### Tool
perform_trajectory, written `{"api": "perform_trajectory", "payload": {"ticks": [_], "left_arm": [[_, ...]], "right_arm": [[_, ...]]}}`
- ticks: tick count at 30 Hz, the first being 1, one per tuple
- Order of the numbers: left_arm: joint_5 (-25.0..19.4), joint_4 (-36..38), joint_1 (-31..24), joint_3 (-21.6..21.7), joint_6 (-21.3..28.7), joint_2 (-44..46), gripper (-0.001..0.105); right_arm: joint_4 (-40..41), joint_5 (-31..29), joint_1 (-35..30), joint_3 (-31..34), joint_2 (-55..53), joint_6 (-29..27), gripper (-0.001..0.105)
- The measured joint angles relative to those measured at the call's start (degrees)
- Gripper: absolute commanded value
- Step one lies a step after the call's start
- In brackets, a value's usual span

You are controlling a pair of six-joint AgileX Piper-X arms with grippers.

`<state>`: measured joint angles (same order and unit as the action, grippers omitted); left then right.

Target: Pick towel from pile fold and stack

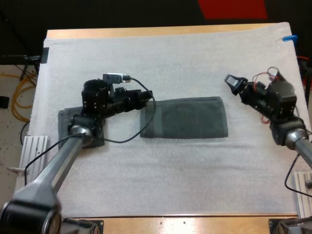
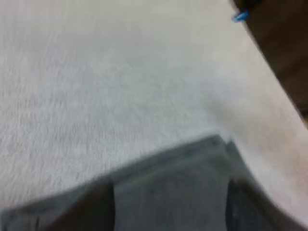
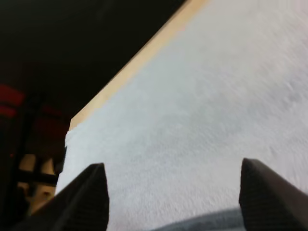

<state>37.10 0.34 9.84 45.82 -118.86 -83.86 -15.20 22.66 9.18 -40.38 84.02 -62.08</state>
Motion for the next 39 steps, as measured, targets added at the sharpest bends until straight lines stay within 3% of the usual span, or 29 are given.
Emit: {"api": "perform_trajectory", "payload": {"ticks": [5,10,16,20,25,29,34,39], "left_arm": [[-3.49,10.94,0.00,0.54,7.40,10.39,0.073],[-4.06,20.72,0.00,0.53,8.63,20.12,0.074],[-4.29,33.58,0.00,0.53,8.99,30.75,0.074],[-4.29,40.12,0.00,0.53,8.99,35.06,0.074],[-4.29,41.37,0.00,0.53,8.99,35.23,0.074],[-4.29,41.56,0.00,0.53,8.99,33.89,0.074],[-4.29,41.56,0.00,0.53,8.77,33.20,0.074],[-4.29,41.56,0.00,0.53,8.60,33.20,0.074]], "right_arm": [[14.18,-4.02,0.00,-4.14,-7.28,-13.61,0.058],[30.50,-8.97,0.00,-7.80,-14.50,-23.17,0.058],[50.12,-11.89,0.00,-8.53,-22.94,-25.89,0.058],[58.44,-13.46,0.00,-8.53,-25.77,-26.12,0.058],[58.24,-16.53,0.00,-8.53,-23.11,-26.07,0.058],[53.67,-15.43,-0.14,-8.68,-15.50,-26.01,0.058],[49.22,-8.73,-0.21,-9.48,-2.04,-25.96,0.058],[48.79,-0.82,-0.21,-14.18,10.04,-25.87,0.058]]}}
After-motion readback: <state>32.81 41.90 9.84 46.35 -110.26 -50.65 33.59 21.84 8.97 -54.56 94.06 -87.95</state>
